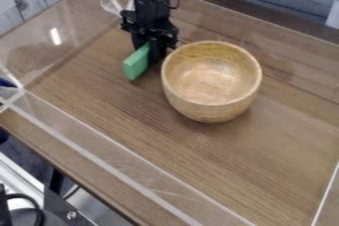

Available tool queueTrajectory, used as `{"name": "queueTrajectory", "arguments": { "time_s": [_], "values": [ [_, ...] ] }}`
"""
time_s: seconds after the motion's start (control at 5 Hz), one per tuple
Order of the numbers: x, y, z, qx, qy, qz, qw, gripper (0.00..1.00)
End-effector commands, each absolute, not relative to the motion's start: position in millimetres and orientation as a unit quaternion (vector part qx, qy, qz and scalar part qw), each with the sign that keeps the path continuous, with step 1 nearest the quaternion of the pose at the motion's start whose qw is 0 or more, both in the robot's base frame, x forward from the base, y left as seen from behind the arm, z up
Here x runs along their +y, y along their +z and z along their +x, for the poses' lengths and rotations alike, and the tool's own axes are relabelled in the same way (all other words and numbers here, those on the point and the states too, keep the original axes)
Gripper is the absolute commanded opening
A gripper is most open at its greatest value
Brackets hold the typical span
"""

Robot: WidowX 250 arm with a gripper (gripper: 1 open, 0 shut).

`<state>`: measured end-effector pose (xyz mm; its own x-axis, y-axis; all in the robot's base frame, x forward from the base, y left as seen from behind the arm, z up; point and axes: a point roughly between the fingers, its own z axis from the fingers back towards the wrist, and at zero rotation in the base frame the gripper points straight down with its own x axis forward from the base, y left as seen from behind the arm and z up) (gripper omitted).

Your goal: Remove the green block from inside the brown bowl and put it on the table

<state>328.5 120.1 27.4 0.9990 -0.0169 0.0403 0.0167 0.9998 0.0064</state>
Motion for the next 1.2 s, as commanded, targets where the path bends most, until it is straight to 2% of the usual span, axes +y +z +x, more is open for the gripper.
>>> {"name": "queueTrajectory", "arguments": {
  "time_s": [0.0,0.2,0.4,0.8,1.0],
  "values": [
    [124.0,35.8,333.8,-0.033,-0.013,0.015,0.999,0.00],
    [124.8,38.3,333.4,-0.033,-0.015,0.018,0.999,0.00],
    [122.9,34.1,329.5,-0.029,-0.006,0.008,1.000,0.00],
    [131.3,35.6,327.2,-0.005,0.061,0.010,0.998,0.00],
    [136.5,35.4,323.6,-0.013,0.063,-0.007,0.998,0.00]
  ]
}}
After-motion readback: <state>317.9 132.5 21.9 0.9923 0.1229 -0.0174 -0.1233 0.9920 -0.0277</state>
